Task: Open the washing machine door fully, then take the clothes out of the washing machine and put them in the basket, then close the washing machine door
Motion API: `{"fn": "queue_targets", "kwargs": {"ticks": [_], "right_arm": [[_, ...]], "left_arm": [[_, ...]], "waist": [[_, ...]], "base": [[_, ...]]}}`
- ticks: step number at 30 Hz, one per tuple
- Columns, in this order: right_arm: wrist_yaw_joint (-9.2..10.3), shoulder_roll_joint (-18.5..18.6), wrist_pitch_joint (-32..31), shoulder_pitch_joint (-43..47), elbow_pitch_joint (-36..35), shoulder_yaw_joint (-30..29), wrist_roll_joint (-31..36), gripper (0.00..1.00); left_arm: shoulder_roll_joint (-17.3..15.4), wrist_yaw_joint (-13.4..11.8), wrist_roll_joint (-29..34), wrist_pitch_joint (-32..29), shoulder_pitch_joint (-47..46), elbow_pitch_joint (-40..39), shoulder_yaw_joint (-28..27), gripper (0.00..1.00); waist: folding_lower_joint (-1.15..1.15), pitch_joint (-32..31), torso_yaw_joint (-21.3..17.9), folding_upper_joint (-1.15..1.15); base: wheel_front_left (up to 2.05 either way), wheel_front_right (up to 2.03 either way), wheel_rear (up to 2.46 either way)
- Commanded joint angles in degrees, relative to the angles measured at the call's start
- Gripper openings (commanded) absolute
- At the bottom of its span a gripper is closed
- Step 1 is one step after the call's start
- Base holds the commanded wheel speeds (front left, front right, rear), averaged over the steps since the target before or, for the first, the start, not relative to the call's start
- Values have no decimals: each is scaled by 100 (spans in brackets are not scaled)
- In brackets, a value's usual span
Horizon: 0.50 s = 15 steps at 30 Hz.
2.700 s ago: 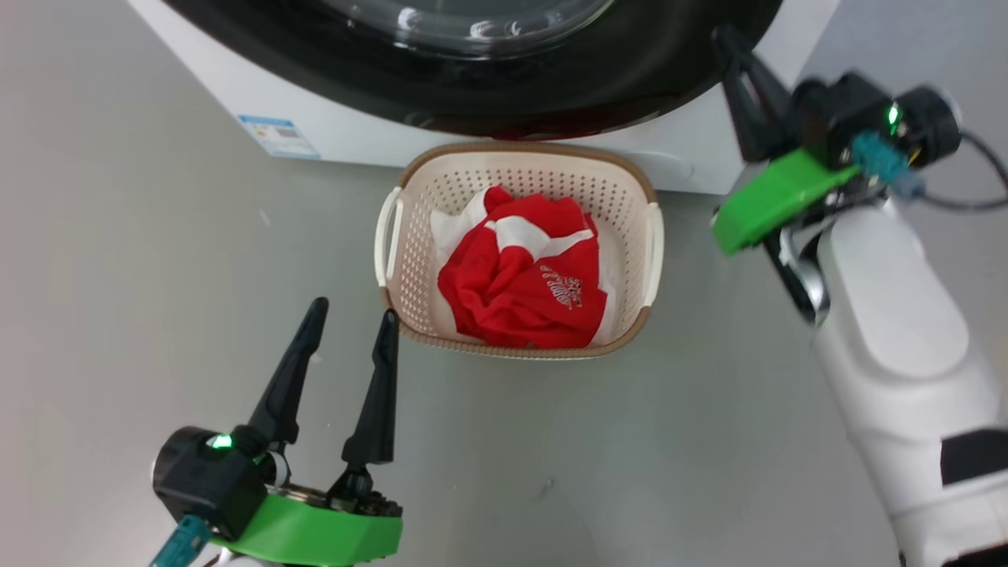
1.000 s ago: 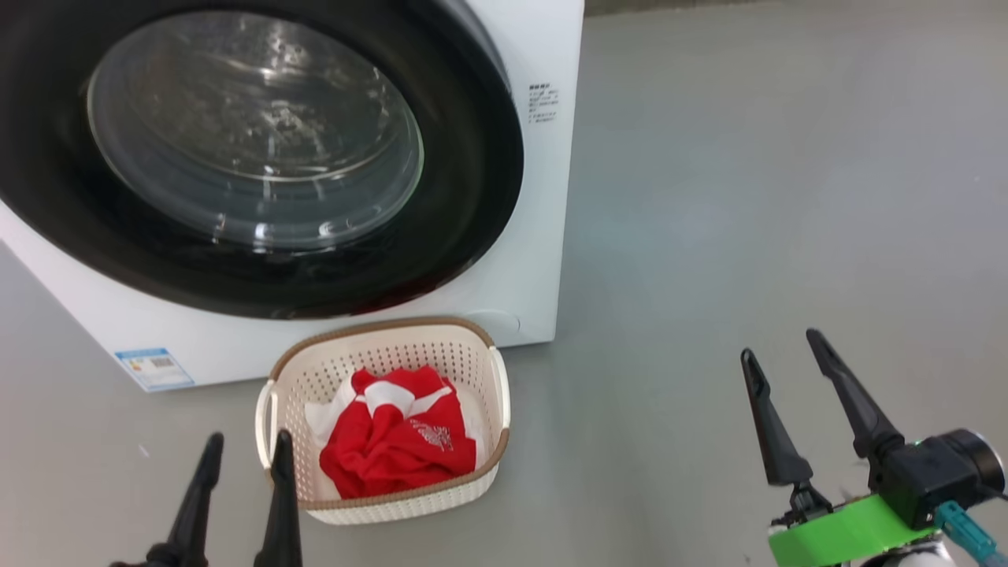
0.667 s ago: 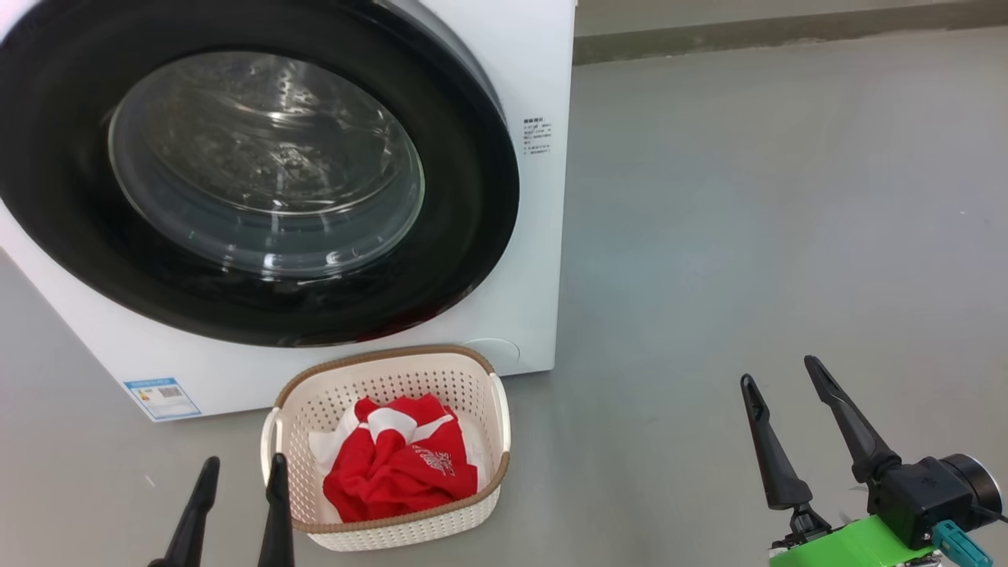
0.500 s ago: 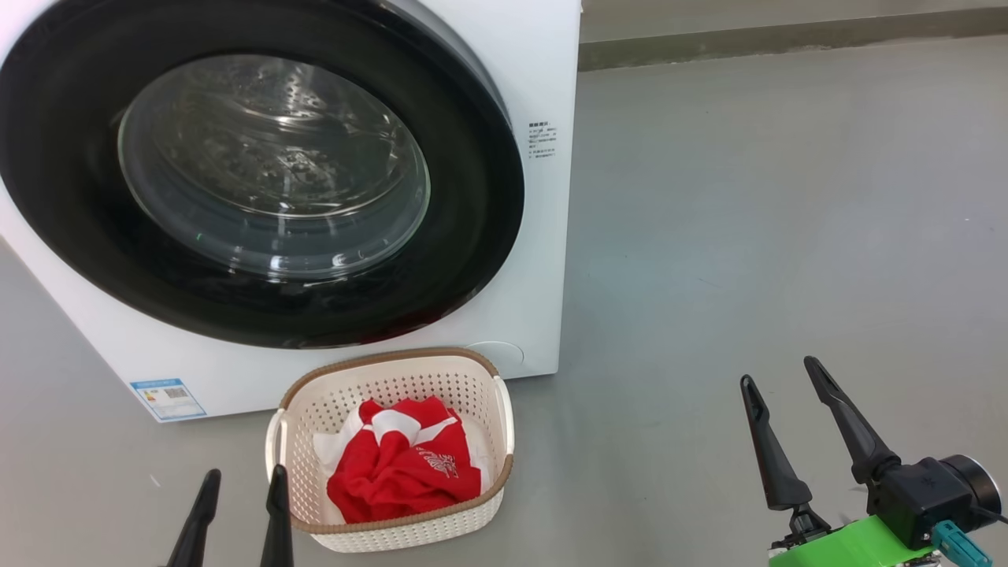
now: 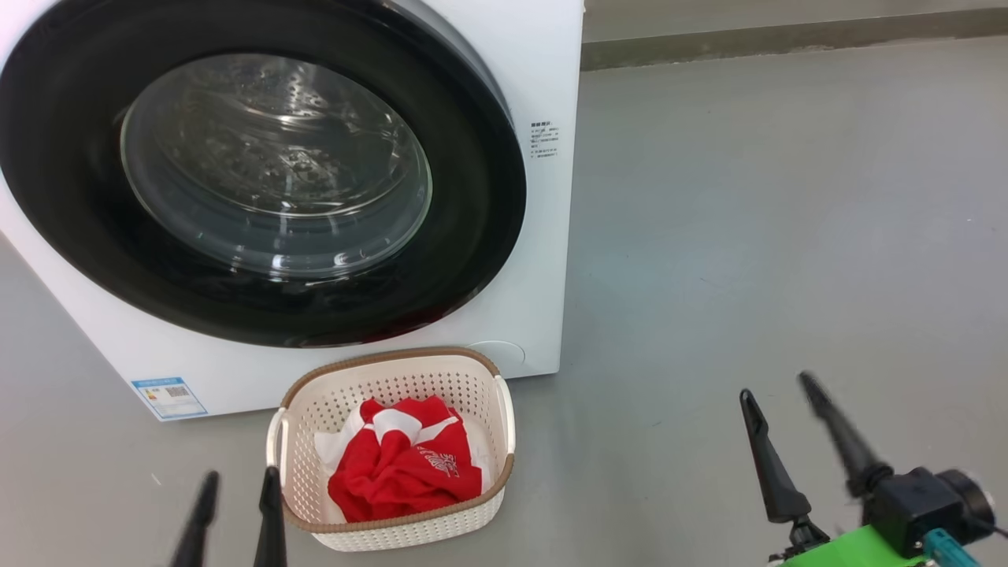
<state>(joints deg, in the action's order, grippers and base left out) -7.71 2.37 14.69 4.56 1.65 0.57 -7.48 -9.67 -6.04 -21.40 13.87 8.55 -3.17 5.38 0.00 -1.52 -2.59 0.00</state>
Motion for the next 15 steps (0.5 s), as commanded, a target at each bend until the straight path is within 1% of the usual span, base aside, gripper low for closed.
{"fn": "queue_targets", "kwargs": {"ticks": [1, 4, 8, 12, 15], "right_arm": [[-1, -14, -7, 4, 82, 11, 1, 0], [-1, -56, -31, 52, 267, 32, -184, 0], [0, -30, -82, 20, 294, 28, -482, 0], [1, -8, -133, -20, 333, 28, -775, 0], [1, 7, -171, -54, 361, 27, -993, 0]], "left_arm": [[18, 1, -1, -1, 2, 77, 20, 0], [102, 25, -155, -41, -14, 276, 41, 0], [113, 66, -392, -100, -54, 315, 11, 0], [124, 108, -627, -158, -103, 368, -19, 0], [133, 142, -802, -201, -145, 411, -43, 0]], "waist": [[0, 0, 0, 0], [1, 5, 4, 0], [13, -2, 14, 0], [2, 11, 22, 0], [0, 19, 29, 0]], "base": [[0, 0, 0], [0, 0, 0], [0, 0, 0], [0, 0, 0], [0, 0, 0]]}}
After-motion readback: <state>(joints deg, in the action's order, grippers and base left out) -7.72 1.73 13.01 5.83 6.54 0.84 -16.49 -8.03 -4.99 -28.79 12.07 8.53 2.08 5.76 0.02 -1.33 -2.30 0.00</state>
